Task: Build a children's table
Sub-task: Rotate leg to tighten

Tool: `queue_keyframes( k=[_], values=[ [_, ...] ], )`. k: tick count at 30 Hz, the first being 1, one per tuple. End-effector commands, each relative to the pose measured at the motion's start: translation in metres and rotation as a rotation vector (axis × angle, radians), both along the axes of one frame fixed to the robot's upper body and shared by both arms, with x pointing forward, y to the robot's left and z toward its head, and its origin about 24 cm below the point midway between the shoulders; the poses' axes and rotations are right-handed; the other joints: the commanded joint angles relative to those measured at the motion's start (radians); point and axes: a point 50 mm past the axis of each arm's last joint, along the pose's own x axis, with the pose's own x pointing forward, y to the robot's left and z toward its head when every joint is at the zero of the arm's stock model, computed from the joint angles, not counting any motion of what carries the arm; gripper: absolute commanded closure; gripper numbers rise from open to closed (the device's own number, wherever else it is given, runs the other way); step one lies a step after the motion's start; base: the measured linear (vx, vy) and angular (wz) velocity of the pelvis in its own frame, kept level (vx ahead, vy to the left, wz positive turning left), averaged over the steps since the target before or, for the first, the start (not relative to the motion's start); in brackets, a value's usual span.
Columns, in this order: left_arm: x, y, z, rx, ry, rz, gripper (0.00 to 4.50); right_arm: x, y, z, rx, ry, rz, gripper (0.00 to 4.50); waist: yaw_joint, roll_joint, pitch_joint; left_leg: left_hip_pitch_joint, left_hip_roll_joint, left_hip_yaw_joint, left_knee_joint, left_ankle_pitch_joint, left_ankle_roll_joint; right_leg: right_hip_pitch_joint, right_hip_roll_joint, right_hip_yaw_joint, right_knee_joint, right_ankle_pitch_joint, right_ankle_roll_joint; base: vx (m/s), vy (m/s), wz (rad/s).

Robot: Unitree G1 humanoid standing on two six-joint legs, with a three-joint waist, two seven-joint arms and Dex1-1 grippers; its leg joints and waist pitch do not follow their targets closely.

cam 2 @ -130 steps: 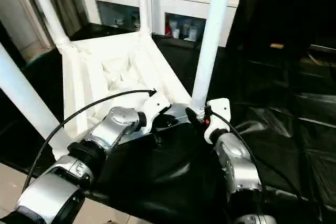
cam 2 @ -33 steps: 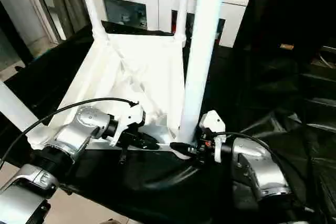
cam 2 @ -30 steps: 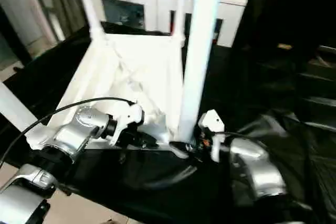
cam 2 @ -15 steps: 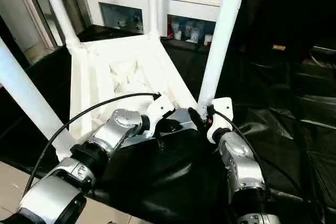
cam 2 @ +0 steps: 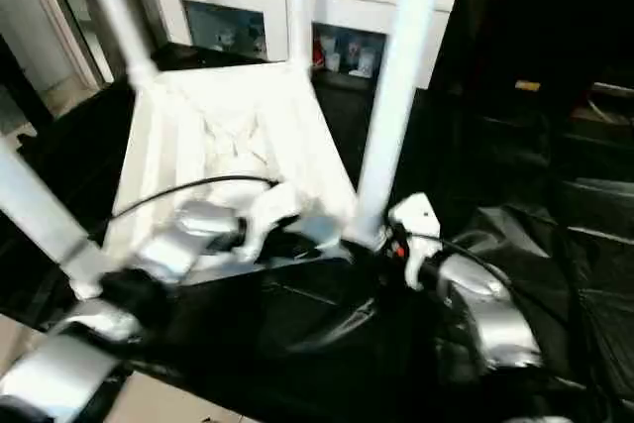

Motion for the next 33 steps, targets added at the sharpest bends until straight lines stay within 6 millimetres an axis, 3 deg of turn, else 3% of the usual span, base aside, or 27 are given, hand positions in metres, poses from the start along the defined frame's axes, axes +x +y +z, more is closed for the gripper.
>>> queue_keyframes(
  k=[1,2,3,8,10,11,13,18,27,29,31,32,33],
  values=[
    [-0.017,0.006,-0.017,0.044,0.128,-0.104,4.5,-0.006,0.006,0.006,0.036,0.008,0.11,0.8,0.006,-0.013,-0.047,0.001,0.074,-0.03,-0.054,-0.129,0.117,0.044,-0.088,0.053,-0.058,-0.051,-0.255,0.0,0.0,0.0],
    [-0.017,0.01,-0.016,0.048,0.133,-0.107,4.5,-0.007,0.005,0.007,0.038,0.013,0.135,0.8,0.005,-0.02,-0.048,0.001,0.074,-0.029,-0.053,-0.132,0.123,0.044,-0.087,0.052,-0.056,-0.048,-0.26,0.0,0.0,0.0],
    [-0.017,0.01,-0.016,0.048,0.133,-0.107,4.5,-0.007,0.005,0.007,0.038,0.013,0.135,0.8,0.01,-0.014,-0.047,0.003,0.076,-0.028,-0.053,-0.138,0.119,0.04,-0.089,0.052,-0.057,-0.066,-0.263,0.0,0.0,0.0],
    [-0.018,0.021,-0.016,0.06,0.147,-0.106,4.5,-0.013,0.005,0.005,0.027,0.033,0.206,0.93,0.015,-0.015,-0.043,0.004,0.075,-0.031,-0.058,-0.181,0.078,0.04,-0.092,0.054,-0.066,-0.163,-0.241,0.0,0.0,0.0],
    [-0.019,0.023,-0.017,0.06,0.151,-0.109,4.5,-0.013,0.007,0.004,0.03,0.04,0.218,1.12,0.015,-0.016,-0.043,0.002,0.075,-0.031,-0.058,-0.176,0.075,0.041,-0.092,0.055,-0.066,-0.163,-0.236,0.0,0.0,0.0],
    [-0.019,0.024,-0.017,0.059,0.153,-0.111,4.5,-0.014,0.008,0.003,0.027,0.046,0.231,1.15,0.015,-0.024,-0.042,0.0,0.073,-0.031,-0.057,-0.168,0.077,0.042,-0.093,0.055,-0.065,-0.167,-0.232,0.0,0.0,0.0],
    [-0.019,0.024,-0.016,0.059,0.153,-0.112,4.5,-0.014,0.009,0.002,0.023,0.049,0.239,1.48,0.014,-0.022,-0.043,0.001,0.072,-0.03,-0.056,-0.162,0.079,0.04,-0.092,0.055,-0.066,-0.175,-0.228,0.0,0.0,0.0],
    [-0.02,0.025,-0.016,0.06,0.154,-0.115,4.5,-0.015,0.009,-0.001,0.006,0.057,0.254,1.81,0.014,-0.019,-0.044,0.002,0.072,-0.031,-0.055,-0.151,0.08,0.04,-0.09,0.054,-0.063,-0.15,-0.234,0.0,0.0,0.0],
    [-0.019,0.023,-0.016,0.06,0.142,-0.09,4.5,-0.015,0.011,-0.003,0.042,0.061,0.214,1.86,0.014,-0.018,-0.046,0.002,0.071,-0.03,-0.053,-0.142,0.086,0.042,-0.089,0.053,-0.059,-0.116,-0.246,0.0,0.0,0.0],
    [-0.012,0.016,-0.018,0.066,0.097,-0.005,4.5,-0.009,0.012,-0.011,0.021,0.065,0.093,1.86,0.011,-0.018,-0.045,0.001,0.07,-0.029,-0.052,-0.15,0.082,0.039,-0.09,0.054,-0.061,-0.134,-0.246,0.0,0.0,0.0],
    [0.002,0.0,-0.022,0.093,0.014,0.184,4.5,0.004,0.017,-0.026,-0.015,0.086,-0.166,1.87,0.003,-0.019,-0.036,0.006,0.068,-0.032,-0.06,-0.203,0.048,0.032,-0.09,0.053,-0.074,-0.236,-0.229,-0.028,0.001,-0.01],
    [0.002,0.0,-0.022,0.093,0.014,0.184,4.5,0.004,0.017,-0.026,-0.015,0.086,-0.166,1.87,-0.004,-0.019,-0.03,0.015,0.065,-0.038,-0.065,-0.275,0.012,0.031,-0.093,0.049,-0.09,-0.391,-0.196,-0.056,0.002,-0.02],
    [0.006,-0.007,-0.023,0.096,-0.005,0.242,4.5,0.009,0.021,-0.029,0.0,0.097,-0.26,1.87,-0.006,-0.021,-0.031,0.018,0.064,-0.041,-0.065,-0.293,0.003,0.032,-0.096,0.05,-0.095,-0.443,-0.177,-0.066,0.014,-0.05]
  ],
)
